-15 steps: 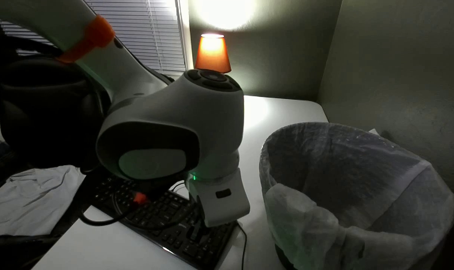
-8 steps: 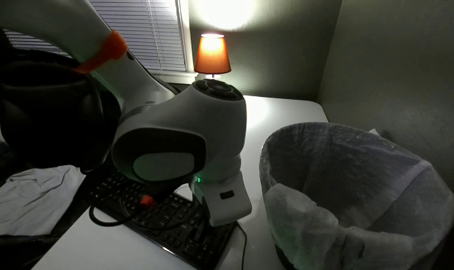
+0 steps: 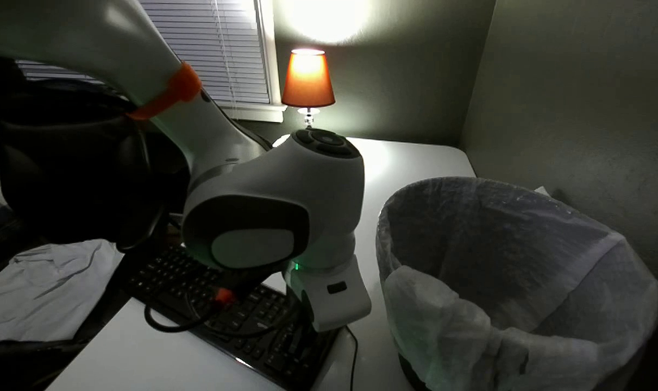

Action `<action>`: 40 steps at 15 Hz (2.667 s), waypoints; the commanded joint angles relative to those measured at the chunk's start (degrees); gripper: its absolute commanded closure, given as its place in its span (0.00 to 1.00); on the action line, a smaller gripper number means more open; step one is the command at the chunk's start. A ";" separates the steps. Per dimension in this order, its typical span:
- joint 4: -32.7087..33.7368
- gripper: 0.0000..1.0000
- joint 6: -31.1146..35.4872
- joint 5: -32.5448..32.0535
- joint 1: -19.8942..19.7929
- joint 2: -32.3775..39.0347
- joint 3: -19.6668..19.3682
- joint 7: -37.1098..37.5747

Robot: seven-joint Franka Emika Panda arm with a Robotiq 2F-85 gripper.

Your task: Press a key on the keyboard.

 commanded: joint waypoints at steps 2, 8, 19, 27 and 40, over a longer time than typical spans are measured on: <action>2.27 1.00 -0.99 0.78 0.54 2.27 -0.52 -1.19; 3.35 1.00 -0.80 1.55 0.34 3.34 -0.13 -2.12; 4.89 1.00 -1.53 4.07 0.04 5.24 0.69 -3.70; 5.81 1.00 -1.72 5.19 -0.35 6.31 1.02 -4.27; 2.28 1.00 -1.14 0.80 3.75 1.75 -1.67 -1.53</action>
